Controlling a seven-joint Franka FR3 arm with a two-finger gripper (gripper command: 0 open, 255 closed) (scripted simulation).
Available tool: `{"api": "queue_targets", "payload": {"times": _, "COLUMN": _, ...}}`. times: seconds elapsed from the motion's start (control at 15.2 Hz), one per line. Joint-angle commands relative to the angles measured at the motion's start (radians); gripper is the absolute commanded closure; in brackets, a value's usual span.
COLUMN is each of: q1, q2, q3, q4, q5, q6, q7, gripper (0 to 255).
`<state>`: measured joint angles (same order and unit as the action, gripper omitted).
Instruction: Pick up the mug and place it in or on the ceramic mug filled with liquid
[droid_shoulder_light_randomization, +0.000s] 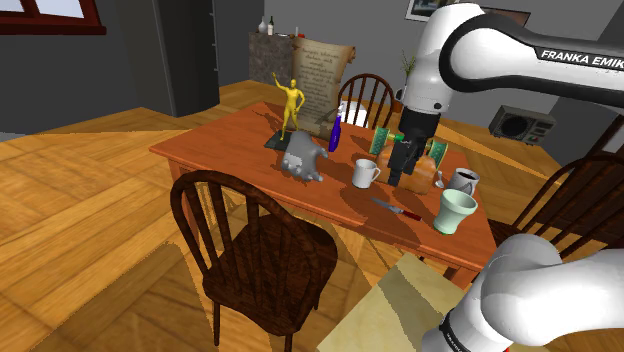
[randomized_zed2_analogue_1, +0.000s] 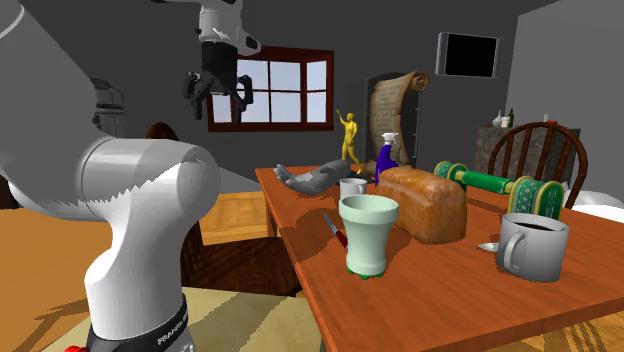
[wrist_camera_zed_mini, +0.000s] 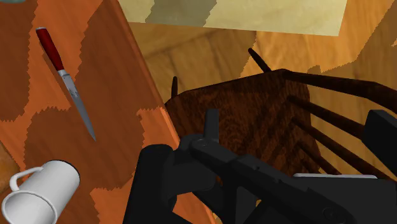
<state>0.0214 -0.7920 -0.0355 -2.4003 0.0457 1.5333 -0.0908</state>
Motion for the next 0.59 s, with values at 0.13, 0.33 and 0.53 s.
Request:
{"api": "queue_targets", "payload": {"times": 0.13, "q1": -0.013, "q2": 0.048, "q3": -0.018, "q4": -0.005, "q5": -0.021, "q6": 0.056, "q7": -0.016, "gripper": 0}}
{"api": "queue_targets", "payload": {"times": 0.33, "q1": -0.032, "q2": 0.126, "q3": -0.047, "q4": -0.003, "q5": -0.05, "q6": 0.139, "q7": -0.039, "gripper": 0}}
{"api": "queue_targets", "payload": {"times": 0.53, "q1": -0.049, "q2": 0.212, "q3": -0.075, "q4": 0.011, "q5": -0.075, "q6": 0.219, "q7": -0.059, "gripper": 0}}
